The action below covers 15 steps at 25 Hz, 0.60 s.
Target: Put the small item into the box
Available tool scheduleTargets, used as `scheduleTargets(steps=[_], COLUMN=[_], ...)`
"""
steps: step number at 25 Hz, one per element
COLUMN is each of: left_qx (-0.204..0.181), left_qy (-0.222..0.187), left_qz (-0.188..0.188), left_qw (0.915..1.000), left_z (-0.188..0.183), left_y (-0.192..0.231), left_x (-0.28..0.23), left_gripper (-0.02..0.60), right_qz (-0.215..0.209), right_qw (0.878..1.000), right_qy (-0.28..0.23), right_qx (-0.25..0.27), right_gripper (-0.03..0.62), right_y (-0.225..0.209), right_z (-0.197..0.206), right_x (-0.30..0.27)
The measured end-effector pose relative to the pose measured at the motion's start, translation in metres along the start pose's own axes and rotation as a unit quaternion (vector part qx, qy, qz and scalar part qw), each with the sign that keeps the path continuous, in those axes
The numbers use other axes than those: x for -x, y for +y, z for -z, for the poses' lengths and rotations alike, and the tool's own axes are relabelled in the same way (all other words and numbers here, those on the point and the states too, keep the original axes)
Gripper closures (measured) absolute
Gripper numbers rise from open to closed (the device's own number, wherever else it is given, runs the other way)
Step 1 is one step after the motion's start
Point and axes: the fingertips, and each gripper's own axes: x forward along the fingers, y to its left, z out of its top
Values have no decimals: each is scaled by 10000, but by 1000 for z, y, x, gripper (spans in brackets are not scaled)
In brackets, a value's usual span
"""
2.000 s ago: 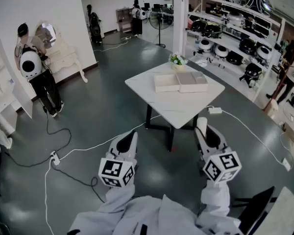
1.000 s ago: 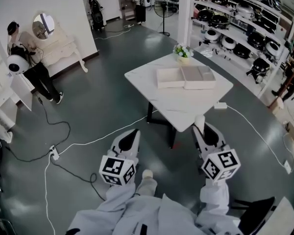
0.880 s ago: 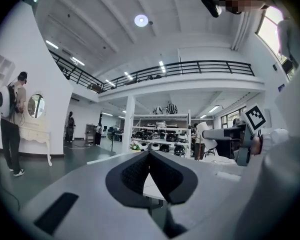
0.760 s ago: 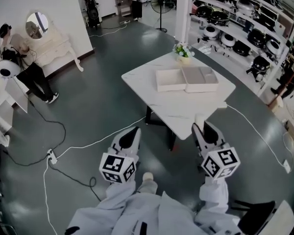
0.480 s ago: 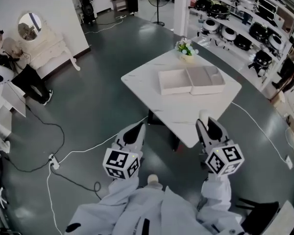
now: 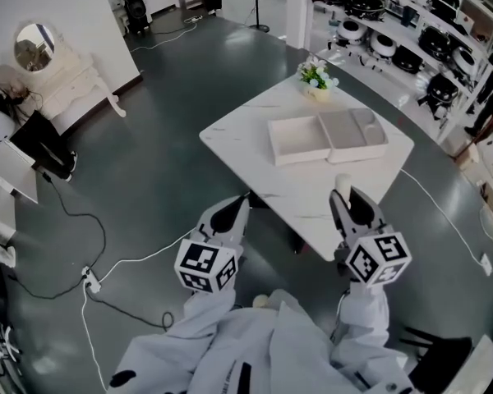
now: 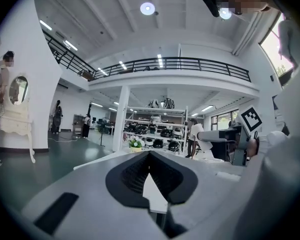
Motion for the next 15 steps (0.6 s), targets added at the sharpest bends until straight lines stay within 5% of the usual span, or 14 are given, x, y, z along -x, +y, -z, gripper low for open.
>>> scheduleTargets(steps=[15], left_qx=[277], left_qy=[263], left_qz=[48], left_qw=[9993], left_z=[14], left_y=[78], left_x=[-109], left_gripper=[584], right_qz=[38], right_qw=[9995], right_qy=[185], right_qx=[-258], right_gripper=[474], right_y=[-60], right_z=[5], right_x=[-126])
